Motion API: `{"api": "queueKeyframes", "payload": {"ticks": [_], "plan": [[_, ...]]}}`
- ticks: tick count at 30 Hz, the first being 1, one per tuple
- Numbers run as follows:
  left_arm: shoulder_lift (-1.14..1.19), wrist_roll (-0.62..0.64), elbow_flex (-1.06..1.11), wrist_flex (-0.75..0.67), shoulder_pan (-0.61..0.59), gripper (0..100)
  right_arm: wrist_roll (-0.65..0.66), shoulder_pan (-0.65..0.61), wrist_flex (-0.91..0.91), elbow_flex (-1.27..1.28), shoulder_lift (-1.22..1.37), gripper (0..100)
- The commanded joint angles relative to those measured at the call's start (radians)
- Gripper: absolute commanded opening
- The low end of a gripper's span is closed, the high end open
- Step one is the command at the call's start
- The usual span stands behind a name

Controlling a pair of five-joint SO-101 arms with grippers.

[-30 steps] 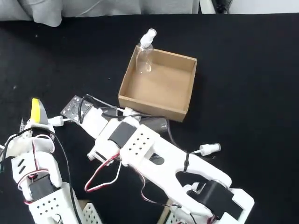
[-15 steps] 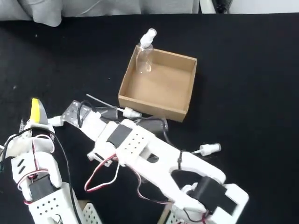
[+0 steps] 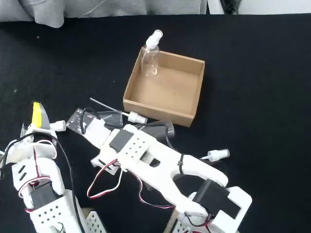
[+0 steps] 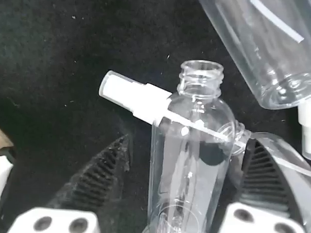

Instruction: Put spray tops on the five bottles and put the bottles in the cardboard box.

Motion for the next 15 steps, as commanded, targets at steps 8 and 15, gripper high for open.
{"api": "queueKeyframes", "payload": {"ticks": [8, 15], "plan": [[-0.015, 0.002, 0.013, -0.028, -0.012, 24, 0.014, 0.032, -0.009, -0.085, 0.002, 18.0], [-0.015, 0.002, 0.013, -0.028, -0.012, 24, 0.014, 0.032, -0.002, -0.084, -0.021, 10.1]]}}
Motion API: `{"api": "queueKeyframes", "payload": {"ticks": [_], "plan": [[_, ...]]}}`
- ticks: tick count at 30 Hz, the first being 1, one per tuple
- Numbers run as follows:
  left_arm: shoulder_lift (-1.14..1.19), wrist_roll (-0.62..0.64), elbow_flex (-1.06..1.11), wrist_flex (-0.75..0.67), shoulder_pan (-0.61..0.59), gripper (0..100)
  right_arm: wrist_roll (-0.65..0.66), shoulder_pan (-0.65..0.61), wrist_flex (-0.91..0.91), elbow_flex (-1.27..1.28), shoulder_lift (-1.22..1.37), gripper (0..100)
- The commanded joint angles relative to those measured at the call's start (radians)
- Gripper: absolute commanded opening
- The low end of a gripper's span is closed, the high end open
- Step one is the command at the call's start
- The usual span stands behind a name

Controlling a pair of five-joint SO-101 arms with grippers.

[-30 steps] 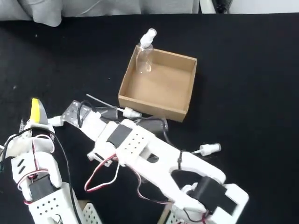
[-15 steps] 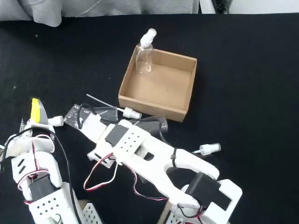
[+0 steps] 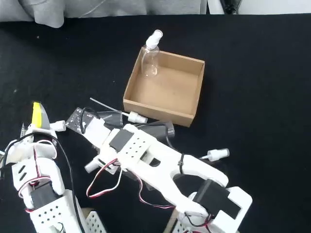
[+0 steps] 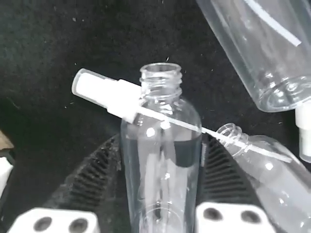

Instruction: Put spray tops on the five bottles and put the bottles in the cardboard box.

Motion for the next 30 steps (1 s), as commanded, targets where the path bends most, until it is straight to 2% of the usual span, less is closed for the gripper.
{"api": "queueKeyframes", "payload": {"ticks": [1, 10, 22, 30], "plan": [[-0.015, 0.002, 0.013, -0.028, -0.012, 24, 0.009, 0.032, 0.002, -0.074, -0.033, 9.3], [-0.015, 0.002, 0.013, -0.028, -0.012, 24, 0.009, 0.032, 0.114, -0.073, -0.177, 7.8], [-0.017, 0.006, 0.013, -0.029, 0.021, 24, 0.009, 0.034, 0.161, -0.073, -0.265, 7.8], [-0.015, 0.009, 0.001, -0.02, 0.077, 24, 0.009, 0.153, 0.152, -0.077, -0.295, 7.8]]}}
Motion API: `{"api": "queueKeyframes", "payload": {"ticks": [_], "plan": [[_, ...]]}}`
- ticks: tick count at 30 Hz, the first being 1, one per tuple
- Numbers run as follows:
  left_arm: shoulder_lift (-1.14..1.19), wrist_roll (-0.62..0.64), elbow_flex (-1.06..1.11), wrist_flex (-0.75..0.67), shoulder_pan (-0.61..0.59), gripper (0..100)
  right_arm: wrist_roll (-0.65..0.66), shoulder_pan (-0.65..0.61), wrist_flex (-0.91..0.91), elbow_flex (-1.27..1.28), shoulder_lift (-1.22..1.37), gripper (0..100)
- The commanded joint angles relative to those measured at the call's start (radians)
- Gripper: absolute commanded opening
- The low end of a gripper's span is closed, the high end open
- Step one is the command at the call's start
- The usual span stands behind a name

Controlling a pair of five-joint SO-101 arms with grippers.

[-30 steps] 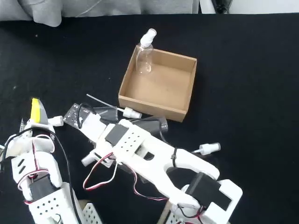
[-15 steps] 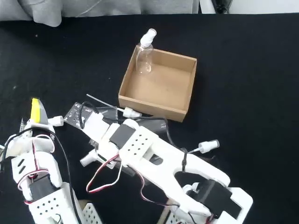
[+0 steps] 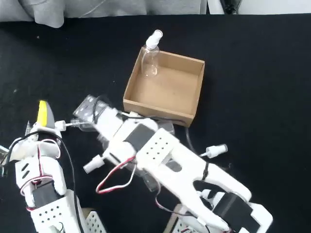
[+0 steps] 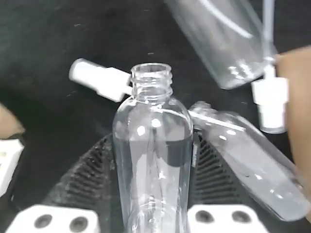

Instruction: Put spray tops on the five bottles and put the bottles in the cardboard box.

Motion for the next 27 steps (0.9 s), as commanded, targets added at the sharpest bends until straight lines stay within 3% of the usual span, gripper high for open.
{"api": "queueKeyframes", "payload": {"ticks": [1, 10, 19, 24, 27], "plan": [[-0.014, 0.012, -0.008, -0.018, 0.024, 24, 0.008, 0.063, 0.0, -0.079, -0.059, 7.8], [-0.011, 0.052, -0.209, 0.299, 0.074, 24, 0.008, 0.066, -0.012, -0.073, -0.051, 7.8], [-0.009, 0.054, -0.222, 0.305, 0.087, 24, 0.008, 0.066, -0.012, -0.073, -0.051, 7.9], [-0.008, 0.054, -0.251, 0.313, 0.087, 16, 0.008, 0.066, -0.012, -0.073, -0.051, 8.0], [-0.008, 0.054, -0.251, 0.311, 0.088, 17, 0.008, 0.066, -0.012, -0.073, -0.051, 8.0]]}}
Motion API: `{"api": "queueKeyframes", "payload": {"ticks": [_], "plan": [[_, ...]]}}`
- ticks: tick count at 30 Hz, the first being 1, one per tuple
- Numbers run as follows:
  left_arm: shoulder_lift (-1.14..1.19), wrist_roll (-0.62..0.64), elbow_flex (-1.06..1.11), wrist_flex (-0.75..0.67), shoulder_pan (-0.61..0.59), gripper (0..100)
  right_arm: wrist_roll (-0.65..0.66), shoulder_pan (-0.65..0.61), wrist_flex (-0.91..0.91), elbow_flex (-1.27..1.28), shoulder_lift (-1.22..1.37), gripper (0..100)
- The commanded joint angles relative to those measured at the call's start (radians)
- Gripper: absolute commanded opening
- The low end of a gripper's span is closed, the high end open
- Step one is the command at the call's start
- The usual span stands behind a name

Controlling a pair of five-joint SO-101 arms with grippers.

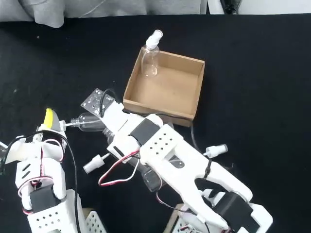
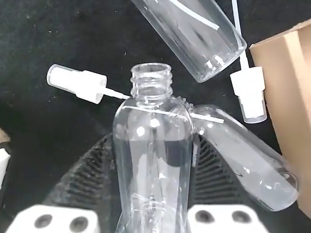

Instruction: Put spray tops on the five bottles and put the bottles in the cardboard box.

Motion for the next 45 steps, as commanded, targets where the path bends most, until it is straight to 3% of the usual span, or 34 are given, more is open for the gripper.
{"api": "queueKeyframes", "payload": {"ticks": [1, 8, 20, 33, 38, 45], "plan": [[-0.006, 0.008, -0.07, 0.002, 0.01, 17, 0.006, 0.025, -0.012, -0.073, -0.051, 8.0], [0.029, 0.008, -0.102, 0.003, 0.01, 17, 0.006, 0.025, -0.012, -0.073, -0.051, 8.0], [0.496, 0.057, -0.302, -0.003, 0.01, 18, 0.006, 0.023, -0.012, -0.071, -0.05, 8.0], [0.841, 0.103, -0.463, 0.002, 0.001, 18, 0.006, 0.023, -0.012, -0.071, -0.05, 8.0], [0.962, 0.144, -0.519, 0.005, -0.038, 29, 0.006, 0.023, -0.012, -0.071, -0.05, 8.1], [1.103, 0.149, -0.584, 0.003, -0.053, 26, 0.006, 0.023, -0.012, -0.071, -0.05, 8.1]]}}
